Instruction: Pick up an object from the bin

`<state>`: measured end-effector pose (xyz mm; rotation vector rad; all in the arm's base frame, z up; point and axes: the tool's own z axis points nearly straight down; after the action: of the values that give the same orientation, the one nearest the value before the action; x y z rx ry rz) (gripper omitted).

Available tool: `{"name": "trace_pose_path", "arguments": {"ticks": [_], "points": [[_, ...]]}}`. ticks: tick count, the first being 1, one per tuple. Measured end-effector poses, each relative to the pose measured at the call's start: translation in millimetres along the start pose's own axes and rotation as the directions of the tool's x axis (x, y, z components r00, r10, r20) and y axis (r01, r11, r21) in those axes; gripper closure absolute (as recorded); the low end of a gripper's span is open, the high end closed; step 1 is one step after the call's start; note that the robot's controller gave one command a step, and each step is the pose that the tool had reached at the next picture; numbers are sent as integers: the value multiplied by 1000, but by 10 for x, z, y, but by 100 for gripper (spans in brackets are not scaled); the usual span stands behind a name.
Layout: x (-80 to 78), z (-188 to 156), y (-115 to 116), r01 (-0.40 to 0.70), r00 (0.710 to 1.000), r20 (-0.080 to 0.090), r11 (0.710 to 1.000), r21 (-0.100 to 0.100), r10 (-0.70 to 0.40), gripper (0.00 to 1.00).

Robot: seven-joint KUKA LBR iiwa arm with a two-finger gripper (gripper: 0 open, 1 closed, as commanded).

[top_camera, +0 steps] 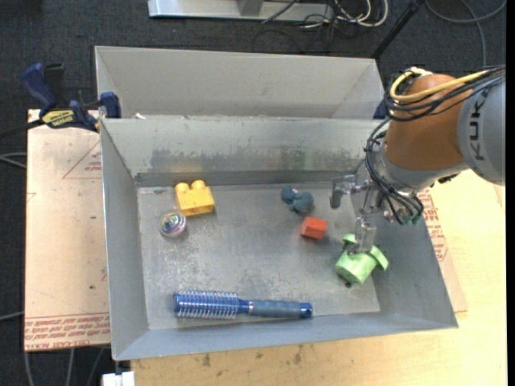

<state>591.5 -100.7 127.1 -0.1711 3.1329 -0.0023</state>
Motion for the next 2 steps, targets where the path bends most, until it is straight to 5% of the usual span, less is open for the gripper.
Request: {"name": "trace_pose_path", "arguments": {"ticks": [1, 2], "points": [[162, 599, 384, -105, 994, -7, 994, -5, 105, 0], [144, 564, 362, -106, 994, -1, 994, -2, 106, 100]]}}
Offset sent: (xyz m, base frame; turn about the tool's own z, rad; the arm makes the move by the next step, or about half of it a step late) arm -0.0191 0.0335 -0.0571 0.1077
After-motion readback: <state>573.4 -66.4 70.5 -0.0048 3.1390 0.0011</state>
